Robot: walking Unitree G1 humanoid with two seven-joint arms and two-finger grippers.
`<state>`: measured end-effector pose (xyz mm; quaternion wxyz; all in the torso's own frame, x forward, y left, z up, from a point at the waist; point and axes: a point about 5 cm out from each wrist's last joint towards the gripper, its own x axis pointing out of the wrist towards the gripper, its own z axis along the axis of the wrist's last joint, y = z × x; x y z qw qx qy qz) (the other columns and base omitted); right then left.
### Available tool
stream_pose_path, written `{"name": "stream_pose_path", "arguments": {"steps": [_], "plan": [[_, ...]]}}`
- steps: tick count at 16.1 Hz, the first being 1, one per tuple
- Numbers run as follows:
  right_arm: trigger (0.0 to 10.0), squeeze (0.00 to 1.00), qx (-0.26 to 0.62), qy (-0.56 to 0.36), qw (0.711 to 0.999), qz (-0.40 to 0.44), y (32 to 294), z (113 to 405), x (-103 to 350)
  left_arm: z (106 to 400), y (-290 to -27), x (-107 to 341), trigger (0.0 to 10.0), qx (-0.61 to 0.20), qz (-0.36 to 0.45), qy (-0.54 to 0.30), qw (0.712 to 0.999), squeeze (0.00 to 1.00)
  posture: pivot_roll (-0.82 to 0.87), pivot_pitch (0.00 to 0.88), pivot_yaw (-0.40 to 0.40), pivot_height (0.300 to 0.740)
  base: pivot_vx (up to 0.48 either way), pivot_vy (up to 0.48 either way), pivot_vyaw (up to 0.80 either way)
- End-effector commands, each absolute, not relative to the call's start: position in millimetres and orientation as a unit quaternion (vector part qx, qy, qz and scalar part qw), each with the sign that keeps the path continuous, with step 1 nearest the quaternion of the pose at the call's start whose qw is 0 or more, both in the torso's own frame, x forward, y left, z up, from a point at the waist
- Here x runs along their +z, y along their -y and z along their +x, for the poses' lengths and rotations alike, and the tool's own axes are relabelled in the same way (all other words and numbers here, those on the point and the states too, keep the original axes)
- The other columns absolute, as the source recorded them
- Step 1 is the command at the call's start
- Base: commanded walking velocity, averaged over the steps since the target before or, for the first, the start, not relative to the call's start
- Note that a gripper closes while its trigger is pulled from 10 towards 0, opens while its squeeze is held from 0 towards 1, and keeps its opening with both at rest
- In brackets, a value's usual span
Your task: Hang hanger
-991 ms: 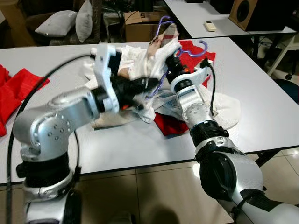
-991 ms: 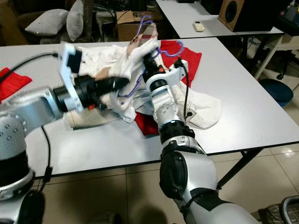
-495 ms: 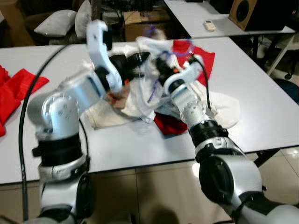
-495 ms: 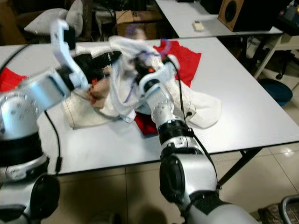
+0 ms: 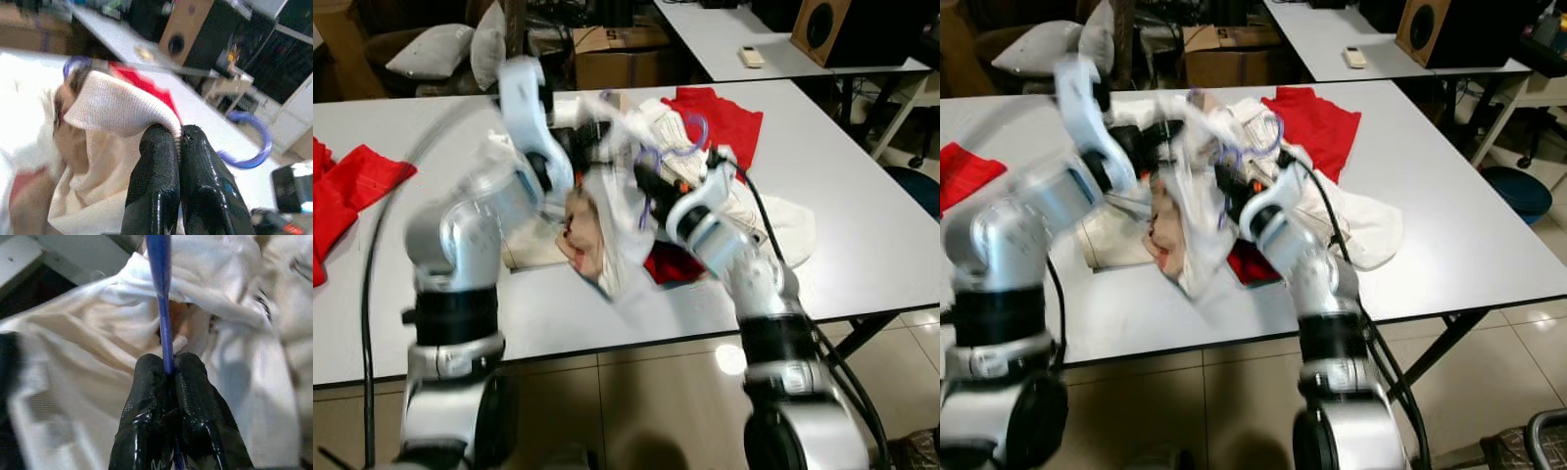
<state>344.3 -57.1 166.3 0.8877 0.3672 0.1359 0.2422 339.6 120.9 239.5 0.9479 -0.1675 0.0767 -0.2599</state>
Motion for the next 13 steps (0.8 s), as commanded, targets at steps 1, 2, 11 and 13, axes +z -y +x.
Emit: {"name": "stream_pose_path", "arguments": {"steps": [1,2,11,13], "plan": [[10.0,0.0,0.263,-0.148,0.871,0.387,41.3,334.5,168.9,339.1,-121.0,233.9,10.0,-0.266,-0.154,-0.09,0.947,1.0,0.15,0.0,0.019,0.74,0.0,0.0,0.0],[10.0,0.0,0.256,-0.146,0.871,0.394,45.6,331.9,170.2,339.1,-125.9,223.1,10.0,-0.254,-0.143,-0.108,0.95,1.0,0.14,0.0,0.016,0.74,0.0,0.0,0.0],[10.0,0.0,0.234,-0.141,0.882,0.383,70.4,333.2,180.2,315.2,-200.0,184.3,10.0,-0.188,-0.145,-0.156,0.959,1.0,0.13,0.0,0.001,0.74,0.0,0.0,0.36],[10.0,0.0,0.247,-0.143,0.882,0.375,71.1,331.0,184.6,306.8,-205.8,186.7,10.0,-0.183,-0.115,-0.132,0.967,0.0,0.13,0.0,-0.003,0.74,0.0,0.0,0.8]]}}
